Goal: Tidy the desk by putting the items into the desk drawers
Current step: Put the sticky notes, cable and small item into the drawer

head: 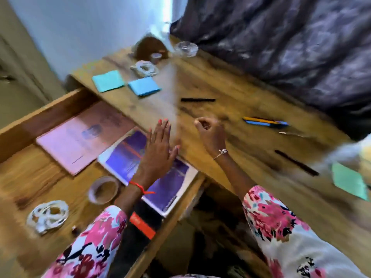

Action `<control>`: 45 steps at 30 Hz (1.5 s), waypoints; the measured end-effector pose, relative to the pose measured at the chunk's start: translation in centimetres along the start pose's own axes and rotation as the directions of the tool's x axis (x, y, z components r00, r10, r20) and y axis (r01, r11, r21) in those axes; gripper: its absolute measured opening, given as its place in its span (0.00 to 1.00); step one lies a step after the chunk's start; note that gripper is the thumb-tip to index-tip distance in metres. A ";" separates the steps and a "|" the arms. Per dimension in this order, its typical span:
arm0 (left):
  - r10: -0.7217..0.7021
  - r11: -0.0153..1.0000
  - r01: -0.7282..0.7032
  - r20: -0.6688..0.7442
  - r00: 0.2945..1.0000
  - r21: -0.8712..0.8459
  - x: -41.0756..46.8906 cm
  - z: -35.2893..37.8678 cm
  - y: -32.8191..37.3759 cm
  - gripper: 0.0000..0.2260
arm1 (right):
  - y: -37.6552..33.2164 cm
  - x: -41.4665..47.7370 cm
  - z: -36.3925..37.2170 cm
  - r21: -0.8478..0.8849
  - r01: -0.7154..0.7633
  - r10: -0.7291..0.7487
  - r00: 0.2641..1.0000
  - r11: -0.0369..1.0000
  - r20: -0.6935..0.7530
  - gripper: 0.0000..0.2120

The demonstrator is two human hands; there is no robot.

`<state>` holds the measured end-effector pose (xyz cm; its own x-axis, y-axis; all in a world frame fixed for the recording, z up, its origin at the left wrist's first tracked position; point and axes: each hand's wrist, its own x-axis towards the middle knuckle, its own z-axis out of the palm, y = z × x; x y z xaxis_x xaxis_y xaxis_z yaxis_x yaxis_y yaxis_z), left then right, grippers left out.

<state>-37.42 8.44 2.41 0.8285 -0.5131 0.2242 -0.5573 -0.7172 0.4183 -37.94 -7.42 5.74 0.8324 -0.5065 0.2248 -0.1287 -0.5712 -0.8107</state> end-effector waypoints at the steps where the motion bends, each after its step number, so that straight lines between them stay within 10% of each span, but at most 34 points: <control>1: 0.053 0.999 -0.053 0.014 0.999 -0.004 1.2 0.8 1.9 0.29 | 1.6 0.8 -2.4 -0.009 -0.018 0.018 0.998 1.000 -0.061 0.05; 14: 0.546 0.837 -0.522 0.306 0.780 -0.161 6.2 14.6 22.9 0.30 | 19.2 -0.8 -29.9 -0.146 -0.374 0.214 0.763 0.916 -0.610 0.06; 23: 0.653 0.708 -0.697 0.484 0.582 -0.117 3.3 19.4 26.8 0.30 | 25.3 -4.6 -35.3 -0.219 -0.659 0.494 0.707 0.719 -0.505 0.21; 33: 0.622 0.723 -0.686 0.511 0.594 -0.083 3.1 19.2 26.8 0.30 | 26.5 -4.0 -34.5 -0.204 -0.838 0.728 0.542 0.506 -0.419 0.32; 41: 0.621 0.745 -0.658 0.473 0.625 -0.108 2.2 18.3 25.7 0.28 | 25.5 -2.4 -34.4 0.101 -0.780 0.711 0.499 0.618 -0.495 0.15; 45: 0.558 0.820 -0.557 0.407 0.724 -0.132 1.4 16.3 22.4 0.27 | 22.3 0.9 -32.2 0.193 -0.625 0.623 0.598 0.756 -0.504 0.15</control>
<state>-49.61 -16.02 -2.32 0.2670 -0.9630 0.0373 -0.9114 -0.2397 0.3345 -57.45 -41.40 5.25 0.1457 -0.9845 -0.0979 -0.5132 0.0094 -0.8582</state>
